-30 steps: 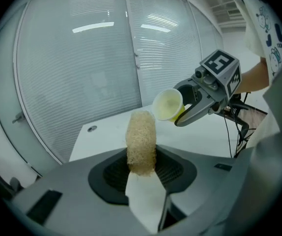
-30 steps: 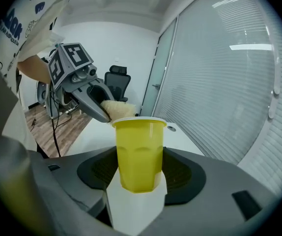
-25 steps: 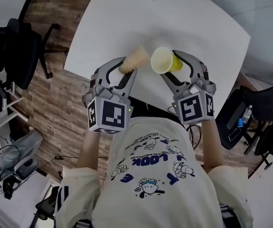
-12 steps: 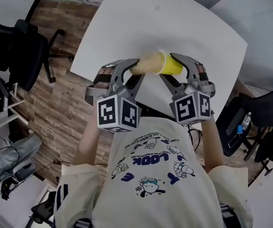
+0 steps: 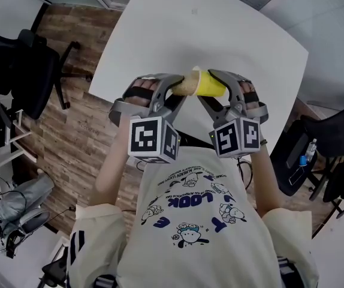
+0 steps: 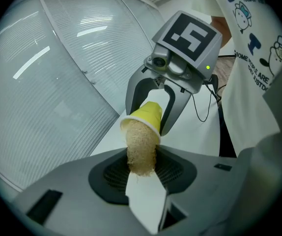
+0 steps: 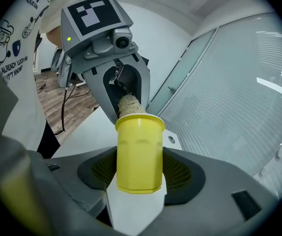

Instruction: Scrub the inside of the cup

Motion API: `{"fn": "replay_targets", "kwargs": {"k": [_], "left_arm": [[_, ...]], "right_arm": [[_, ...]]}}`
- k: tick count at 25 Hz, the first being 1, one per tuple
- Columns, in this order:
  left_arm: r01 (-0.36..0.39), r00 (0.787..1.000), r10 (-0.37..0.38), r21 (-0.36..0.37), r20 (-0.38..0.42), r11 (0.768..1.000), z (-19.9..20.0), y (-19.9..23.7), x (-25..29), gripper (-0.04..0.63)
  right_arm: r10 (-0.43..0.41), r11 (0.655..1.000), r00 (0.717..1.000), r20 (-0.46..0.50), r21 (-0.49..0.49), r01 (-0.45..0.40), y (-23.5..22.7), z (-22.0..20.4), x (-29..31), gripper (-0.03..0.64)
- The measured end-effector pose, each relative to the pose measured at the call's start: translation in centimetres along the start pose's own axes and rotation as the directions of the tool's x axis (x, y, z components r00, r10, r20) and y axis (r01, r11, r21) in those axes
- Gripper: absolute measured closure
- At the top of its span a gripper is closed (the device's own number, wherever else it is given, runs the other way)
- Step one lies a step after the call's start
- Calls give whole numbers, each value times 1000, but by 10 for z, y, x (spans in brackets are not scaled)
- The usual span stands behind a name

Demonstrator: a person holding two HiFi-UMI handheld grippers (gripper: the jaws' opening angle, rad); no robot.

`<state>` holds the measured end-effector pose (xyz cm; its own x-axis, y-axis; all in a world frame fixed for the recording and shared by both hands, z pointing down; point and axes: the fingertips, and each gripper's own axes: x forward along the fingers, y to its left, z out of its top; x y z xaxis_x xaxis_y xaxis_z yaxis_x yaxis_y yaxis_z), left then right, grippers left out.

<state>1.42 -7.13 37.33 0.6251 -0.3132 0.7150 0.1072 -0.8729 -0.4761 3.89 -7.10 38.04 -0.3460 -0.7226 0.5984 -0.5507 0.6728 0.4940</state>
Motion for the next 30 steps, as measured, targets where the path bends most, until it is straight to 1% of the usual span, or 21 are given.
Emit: {"fn": "replay_targets", "kwargs": {"k": [5,9,12,14,15,17,20,22,25,27,30], "left_arm": [[85,996,-85,-8,37,996,2,-5,1,440],[162,986,-160,-41,43,986,5,-15,3,442],[224,974,-219,-84,56,971,4,-24,4,442],[274,961,-268,-124,67,954,4,-30,5,442],[303,953,-295,-148,73,942,3,-34,6,442],[365,931,-355,-202,84,909,2,-41,7,442],[451,892,-441,-287,103,845,1,-51,7,443],[487,872,-474,-340,125,805,1,-54,7,443],[525,847,-504,-416,169,743,2,-55,7,443],[554,826,-525,-463,204,692,3,-56,6,443],[599,789,-557,-526,259,604,3,-59,6,445]], "right_arm": [[20,1000,1000,8,-19,-20,3,0,0,354],[44,996,999,3,-77,-43,10,-2,-3,354],[62,988,998,-9,-142,-63,17,-4,-3,354],[66,978,998,-23,-194,-69,23,-4,-3,354],[68,973,997,-31,-220,-73,26,-4,-3,354],[74,960,996,-47,-267,-84,33,-4,-3,354],[83,941,995,-62,-324,-99,43,-4,-2,354],[80,931,995,-62,-352,-97,46,-4,-2,354],[73,917,996,-57,-389,-89,46,-2,-3,354],[71,905,996,-53,-416,-87,48,0,-3,354],[66,890,997,-41,-450,-77,50,2,-4,356]]}}
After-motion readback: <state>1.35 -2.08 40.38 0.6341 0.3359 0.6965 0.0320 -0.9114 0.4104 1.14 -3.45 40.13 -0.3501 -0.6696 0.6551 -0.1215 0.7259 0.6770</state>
